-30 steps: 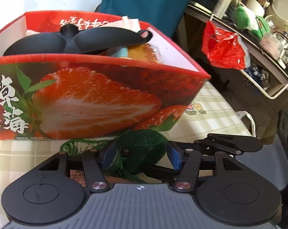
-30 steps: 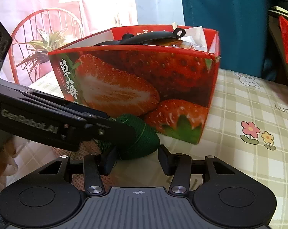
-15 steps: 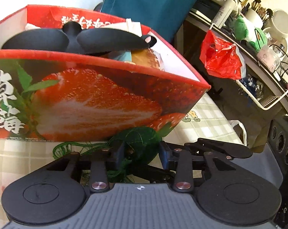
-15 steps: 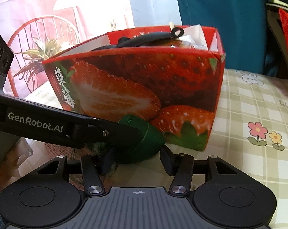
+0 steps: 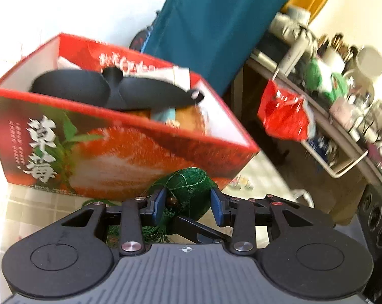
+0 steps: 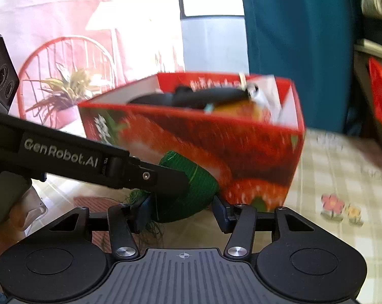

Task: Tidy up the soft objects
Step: 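Lift the green mesh bundle with the left tool over the box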

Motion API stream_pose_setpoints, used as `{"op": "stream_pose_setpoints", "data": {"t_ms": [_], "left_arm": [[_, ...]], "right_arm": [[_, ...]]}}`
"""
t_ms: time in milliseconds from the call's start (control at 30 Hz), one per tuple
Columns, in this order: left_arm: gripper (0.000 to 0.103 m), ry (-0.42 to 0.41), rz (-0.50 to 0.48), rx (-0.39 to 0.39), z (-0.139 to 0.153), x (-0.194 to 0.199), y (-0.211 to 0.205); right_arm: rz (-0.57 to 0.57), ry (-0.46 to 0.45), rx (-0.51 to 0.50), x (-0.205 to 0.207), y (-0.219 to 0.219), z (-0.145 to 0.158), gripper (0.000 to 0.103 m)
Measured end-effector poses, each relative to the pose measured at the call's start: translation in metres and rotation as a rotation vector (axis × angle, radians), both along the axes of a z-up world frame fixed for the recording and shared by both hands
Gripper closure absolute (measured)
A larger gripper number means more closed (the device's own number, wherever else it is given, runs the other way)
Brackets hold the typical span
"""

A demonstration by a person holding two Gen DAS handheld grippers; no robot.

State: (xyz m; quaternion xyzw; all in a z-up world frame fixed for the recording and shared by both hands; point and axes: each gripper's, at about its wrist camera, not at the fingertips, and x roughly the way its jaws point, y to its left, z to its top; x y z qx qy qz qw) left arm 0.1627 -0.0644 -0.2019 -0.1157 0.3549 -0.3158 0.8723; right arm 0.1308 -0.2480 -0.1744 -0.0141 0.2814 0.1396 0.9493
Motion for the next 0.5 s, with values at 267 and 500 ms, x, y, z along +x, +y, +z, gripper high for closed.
{"op": "stream_pose_setpoints", "data": {"t_ms": [267, 500], "left_arm": [[0.063, -0.069, 0.013, -0.054, 0.036, -0.019, 0.016], [0.063, -0.119, 0.012, -0.093, 0.063, -0.033, 0.027]], "right_arm": [[0.043, -0.120, -0.068, -0.020, 0.017, 0.033, 0.055], [0.075, -0.202, -0.095, -0.032, 0.028, 0.062, 0.055]]}}
